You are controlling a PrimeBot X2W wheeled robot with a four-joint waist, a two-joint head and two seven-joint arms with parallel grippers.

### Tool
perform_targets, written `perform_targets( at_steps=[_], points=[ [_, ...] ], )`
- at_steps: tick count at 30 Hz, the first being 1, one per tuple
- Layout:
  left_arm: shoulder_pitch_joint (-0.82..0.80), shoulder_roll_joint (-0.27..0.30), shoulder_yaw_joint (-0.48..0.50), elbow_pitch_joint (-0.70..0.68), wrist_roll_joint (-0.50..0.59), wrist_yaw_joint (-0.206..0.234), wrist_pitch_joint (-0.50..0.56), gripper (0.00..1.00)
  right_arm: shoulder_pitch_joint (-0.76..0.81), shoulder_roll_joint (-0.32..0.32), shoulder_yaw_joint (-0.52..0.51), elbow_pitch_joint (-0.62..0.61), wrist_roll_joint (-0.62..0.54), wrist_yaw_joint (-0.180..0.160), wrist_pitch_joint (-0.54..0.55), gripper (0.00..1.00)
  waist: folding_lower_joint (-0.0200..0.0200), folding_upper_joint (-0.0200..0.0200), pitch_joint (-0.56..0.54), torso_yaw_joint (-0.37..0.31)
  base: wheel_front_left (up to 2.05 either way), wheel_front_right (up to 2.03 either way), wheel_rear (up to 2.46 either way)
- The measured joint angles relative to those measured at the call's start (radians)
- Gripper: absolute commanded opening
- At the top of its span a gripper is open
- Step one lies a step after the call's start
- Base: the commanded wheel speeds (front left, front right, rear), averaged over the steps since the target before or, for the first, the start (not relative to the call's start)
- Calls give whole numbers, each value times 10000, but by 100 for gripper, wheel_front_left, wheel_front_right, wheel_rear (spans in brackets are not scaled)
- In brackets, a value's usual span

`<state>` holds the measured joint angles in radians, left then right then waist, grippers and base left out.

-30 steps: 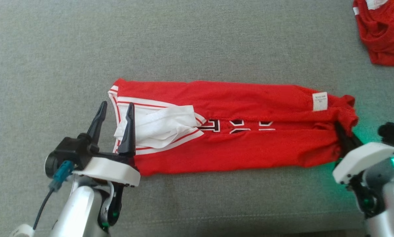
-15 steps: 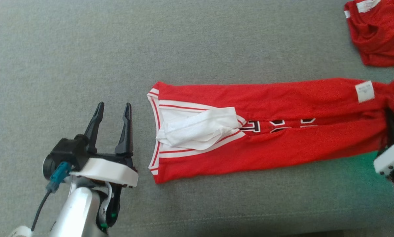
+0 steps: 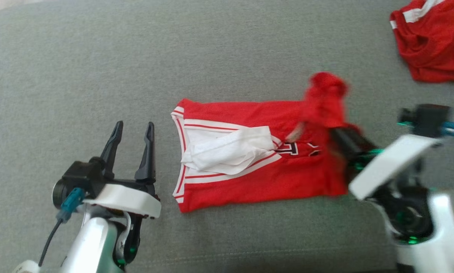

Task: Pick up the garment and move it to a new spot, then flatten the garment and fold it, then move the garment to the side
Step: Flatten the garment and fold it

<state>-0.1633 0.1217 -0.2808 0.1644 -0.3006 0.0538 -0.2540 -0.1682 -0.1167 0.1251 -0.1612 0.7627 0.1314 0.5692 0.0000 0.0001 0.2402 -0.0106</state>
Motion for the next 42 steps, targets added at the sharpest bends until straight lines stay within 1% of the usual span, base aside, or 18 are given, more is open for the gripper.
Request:
perform_targets(
  at_steps=[3,4,6,7,8,13,18,22,23,24,25,30,32,35,38,42],
  points=[
    [-5,-12,-31,10,0,-12,0,100,-331,324,694,165,531,0,119,0,0,0,3,151,0,0,0],
    [-5,-12,-31,10,0,-12,0,100,-331,324,694,165,531,0,119,0,0,0,3,151,0,0,0],
    [-7,-31,-71,19,0,-23,0,100,-571,451,1239,533,918,0,2,0,0,0,22,279,0,0,0],
    [-9,-48,-102,35,0,-25,0,100,-809,485,1793,1064,1060,0,-401,0,0,0,52,414,0,0,0],
    [-10,-61,-127,36,0,-29,0,100,-942,487,2046,1392,1135,0,-587,0,0,0,74,484,0,0,0],
    [-36,-196,-291,98,0,-104,0,100,-1657,487,3680,2917,2445,0,-1837,0,0,0,237,859,0,0,0],
    [-115,-311,-330,159,15,-196,0,100,-2731,464,4742,4247,2955,0,-3074,0,0,0,510,1168,0,0,0],
    [-321,-360,-347,209,96,-203,0,100,-3410,454,5507,5089,3319,0,-3613,0,1,0,721,1365,0,0,0],
    [-361,-376,-345,211,102,-203,0,100,-3496,453,5687,5242,3425,0,-3685,9,1,0,761,1401,0,0,0],
    [-382,-385,-343,217,102,-226,0,100,-3566,453,5866,5400,3496,0,-3716,41,1,0,792,1422,0,0,0],
    [-398,-397,-339,230,102,-282,0,100,-3601,454,6017,5522,3505,0,-3845,100,1,0,817,1433,0,0,0],
    [-430,-439,-301,259,184,-284,0,100,-3832,451,6558,5766,3528,0,-4268,100,1,0,821,1368,0,0,0],
    [-430,-449,-278,274,192,-286,0,100,-3970,441,6659,5735,3275,0,-4548,100,1,0,787,1309,0,0,0],
    [-429,-462,-240,295,194,-290,0,100,-3982,267,6625,5191,3170,0,-4924,100,0,0,690,1222,0,0,0],
    [-425,-460,-109,295,282,-288,0,100,-3931,-199,6238,4401,3103,0,-5336,100,1,0,596,1097,0,0,0],
    [-401,-414,77,282,353,-272,0,100,-3656,-1057,5131,3613,2796,0,-5843,100,0,0,470,886,0,0,0]
  ],
)
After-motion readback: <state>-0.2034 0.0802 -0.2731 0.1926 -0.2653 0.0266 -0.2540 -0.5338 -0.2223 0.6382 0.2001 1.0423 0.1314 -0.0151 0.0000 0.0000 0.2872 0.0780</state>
